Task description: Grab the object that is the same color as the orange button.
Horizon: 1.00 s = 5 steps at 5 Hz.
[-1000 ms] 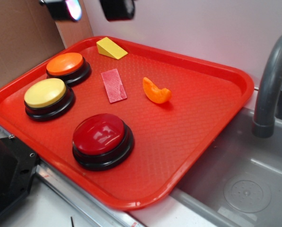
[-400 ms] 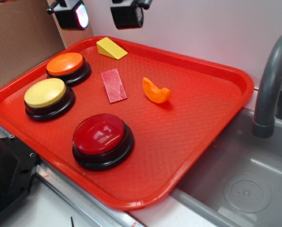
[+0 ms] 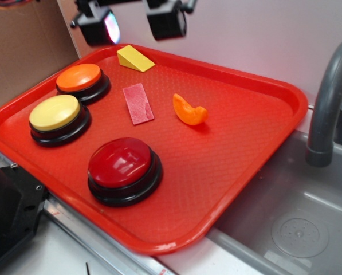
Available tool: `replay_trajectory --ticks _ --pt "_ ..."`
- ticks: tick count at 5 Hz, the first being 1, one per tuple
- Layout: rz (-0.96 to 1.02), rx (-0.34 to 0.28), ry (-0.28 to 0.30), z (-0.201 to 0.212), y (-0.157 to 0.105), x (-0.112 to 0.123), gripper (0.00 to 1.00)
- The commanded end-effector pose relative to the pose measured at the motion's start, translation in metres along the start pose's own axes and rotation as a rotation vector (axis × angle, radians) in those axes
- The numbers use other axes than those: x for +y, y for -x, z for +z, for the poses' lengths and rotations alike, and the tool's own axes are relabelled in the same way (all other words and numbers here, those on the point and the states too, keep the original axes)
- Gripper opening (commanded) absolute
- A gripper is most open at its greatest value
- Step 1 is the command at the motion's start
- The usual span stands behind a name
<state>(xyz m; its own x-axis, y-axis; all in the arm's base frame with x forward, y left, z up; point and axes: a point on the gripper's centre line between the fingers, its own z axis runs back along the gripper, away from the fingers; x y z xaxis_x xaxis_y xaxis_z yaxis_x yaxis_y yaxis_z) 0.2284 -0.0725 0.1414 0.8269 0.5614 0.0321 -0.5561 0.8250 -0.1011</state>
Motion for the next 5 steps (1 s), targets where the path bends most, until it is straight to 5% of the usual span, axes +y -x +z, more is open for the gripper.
replay_trajectory --ticks 1,2,4,5 --pt "0.279 -0.063 -0.007 -0.034 -0.011 0.003 1.00" --pt "0.423 -0.094 -0.012 -0.057 -0.025 0.002 1.00" --pt "0.461 -0.055 0.039 -0.075 -0.042 -0.019 1.00" --pt "0.432 -0.053 0.004 -0.085 -0.043 -0.028 1.00"
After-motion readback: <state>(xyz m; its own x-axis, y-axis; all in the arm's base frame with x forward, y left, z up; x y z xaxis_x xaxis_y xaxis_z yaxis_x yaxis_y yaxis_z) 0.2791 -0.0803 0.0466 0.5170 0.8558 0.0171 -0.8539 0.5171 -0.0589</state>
